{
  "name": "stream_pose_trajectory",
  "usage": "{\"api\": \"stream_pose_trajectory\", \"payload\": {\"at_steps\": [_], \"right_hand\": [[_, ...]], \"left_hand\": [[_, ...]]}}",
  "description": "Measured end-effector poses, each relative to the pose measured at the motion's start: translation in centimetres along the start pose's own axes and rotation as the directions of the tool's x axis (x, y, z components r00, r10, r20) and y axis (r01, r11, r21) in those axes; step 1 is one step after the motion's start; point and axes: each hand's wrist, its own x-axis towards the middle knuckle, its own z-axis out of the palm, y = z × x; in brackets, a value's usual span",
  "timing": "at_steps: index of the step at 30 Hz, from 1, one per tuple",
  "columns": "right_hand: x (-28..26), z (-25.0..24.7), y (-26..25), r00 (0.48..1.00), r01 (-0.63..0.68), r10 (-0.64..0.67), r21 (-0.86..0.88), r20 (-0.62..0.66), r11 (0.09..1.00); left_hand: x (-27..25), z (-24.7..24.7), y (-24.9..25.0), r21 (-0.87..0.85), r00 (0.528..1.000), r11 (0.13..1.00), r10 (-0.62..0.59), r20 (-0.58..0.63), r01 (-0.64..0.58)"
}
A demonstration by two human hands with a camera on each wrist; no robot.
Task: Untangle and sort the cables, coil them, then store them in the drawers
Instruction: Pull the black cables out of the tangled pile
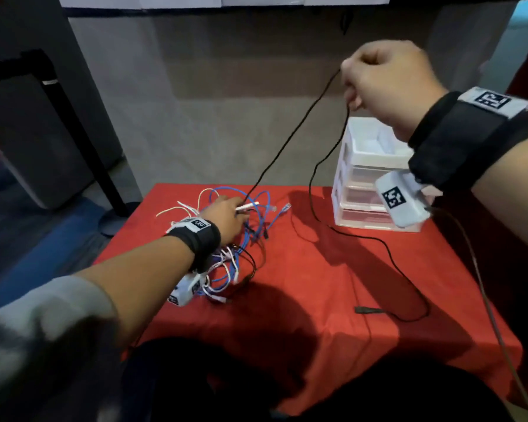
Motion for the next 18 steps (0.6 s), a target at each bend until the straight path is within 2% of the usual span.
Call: {"api": "stream_pose_trajectory", "payload": {"at_steps": [4,8,11,13,18], "right_hand": [[0.1,-1.5,2.6,0.992,-0.065,0.063,-0.021,-0.106,0.998],[-0.4,-1.6,4.7,0.984,-0.165,0.161,-0.044,-0.074,0.985],[-1.1,-1.6,6.0,0.982,-0.188,0.185,-0.097,-0.044,0.977],[-1.3,-1.3,6.5,0.979,-0.204,0.201,-0.099,-0.040,0.974],[-1.7,-0.3,6.6,0.977,-0.213,0.214,-0.110,-0.002,0.971]], "left_hand": [[0.6,-1.5,-0.1,-0.039,0.995,0.998,0.051,-0.081,-0.055],[0.2,-2.1,-0.4,-0.089,0.981,0.982,0.157,-0.112,-0.167],[0.4,-3.1,-0.2,-0.178,0.988,0.972,0.143,-0.063,-0.152],[0.3,-3.6,-0.3,-0.140,0.992,0.982,0.124,-0.023,-0.126],[0.0,-4.1,-0.2,-0.089,0.977,0.988,0.138,0.165,-0.124]]}}
